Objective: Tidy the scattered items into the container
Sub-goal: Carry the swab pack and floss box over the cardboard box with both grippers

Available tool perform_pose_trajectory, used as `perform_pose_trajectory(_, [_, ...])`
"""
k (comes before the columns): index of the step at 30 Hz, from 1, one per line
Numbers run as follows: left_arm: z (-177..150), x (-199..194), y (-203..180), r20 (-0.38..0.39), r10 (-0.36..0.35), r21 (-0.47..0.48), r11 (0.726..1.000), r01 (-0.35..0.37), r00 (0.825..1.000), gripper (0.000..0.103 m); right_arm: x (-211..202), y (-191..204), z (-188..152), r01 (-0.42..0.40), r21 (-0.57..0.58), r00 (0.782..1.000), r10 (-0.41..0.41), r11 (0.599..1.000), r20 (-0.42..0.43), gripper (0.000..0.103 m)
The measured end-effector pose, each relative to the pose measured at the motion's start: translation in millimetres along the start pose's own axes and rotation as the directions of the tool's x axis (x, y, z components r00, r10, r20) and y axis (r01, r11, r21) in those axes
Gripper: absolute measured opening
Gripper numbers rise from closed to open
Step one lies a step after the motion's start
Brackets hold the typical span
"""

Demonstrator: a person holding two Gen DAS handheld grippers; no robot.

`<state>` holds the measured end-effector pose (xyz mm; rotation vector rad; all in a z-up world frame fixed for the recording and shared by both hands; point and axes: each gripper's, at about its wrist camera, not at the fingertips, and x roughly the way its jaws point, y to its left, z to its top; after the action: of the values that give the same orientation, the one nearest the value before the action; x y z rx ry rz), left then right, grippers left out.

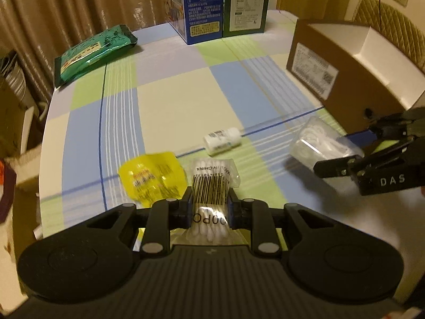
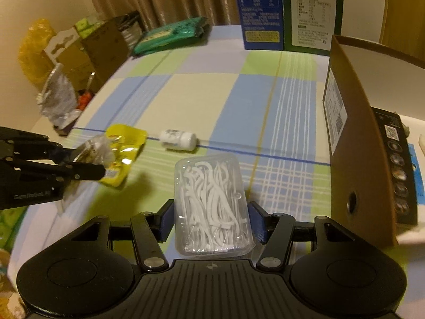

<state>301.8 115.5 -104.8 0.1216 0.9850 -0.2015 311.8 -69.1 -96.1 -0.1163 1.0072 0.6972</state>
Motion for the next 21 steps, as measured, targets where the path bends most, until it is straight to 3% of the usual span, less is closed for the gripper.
perform_pose_trajectory(10, [-10.0, -48.1, -52.3, 0.054, -0.062, -0.022, 0.998, 0.064, 0.997, 0.020, -59.3, -7.1, -23.8, -0.034, -0.008, 0.998, 0.034, 0.999, 0.044, 0.055])
perform_pose_trajectory(21, [8.4, -61.6, -119.0, 0.101, -0.110, 0.032, 0.994, 0.107, 0.989, 0.020, -123.3, -57.3, -40.9, 0.035, 0.045, 0.993, -0.040, 0.998, 0.109, 0.055])
